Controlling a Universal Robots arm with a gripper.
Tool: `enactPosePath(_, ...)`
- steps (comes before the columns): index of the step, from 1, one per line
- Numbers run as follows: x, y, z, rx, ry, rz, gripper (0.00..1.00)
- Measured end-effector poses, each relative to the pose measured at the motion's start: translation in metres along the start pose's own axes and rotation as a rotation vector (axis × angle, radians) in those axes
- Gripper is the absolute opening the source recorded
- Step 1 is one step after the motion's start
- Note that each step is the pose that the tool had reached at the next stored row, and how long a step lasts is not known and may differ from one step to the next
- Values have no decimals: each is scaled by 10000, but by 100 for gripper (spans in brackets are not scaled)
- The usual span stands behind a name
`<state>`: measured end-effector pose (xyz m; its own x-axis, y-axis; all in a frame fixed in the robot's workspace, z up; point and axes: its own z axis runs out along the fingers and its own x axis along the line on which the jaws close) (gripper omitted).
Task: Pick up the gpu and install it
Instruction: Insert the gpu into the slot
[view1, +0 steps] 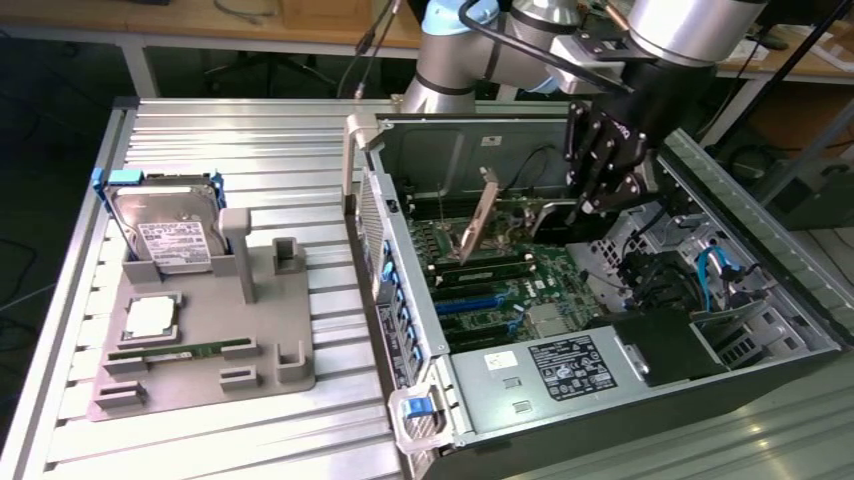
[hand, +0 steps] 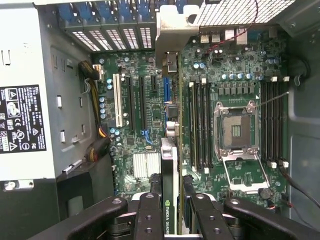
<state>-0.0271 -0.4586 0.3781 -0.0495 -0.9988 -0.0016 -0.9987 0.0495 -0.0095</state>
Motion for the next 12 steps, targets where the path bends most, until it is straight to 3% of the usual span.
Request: enactPosePath(12,2,28,223,0,1,2,27)
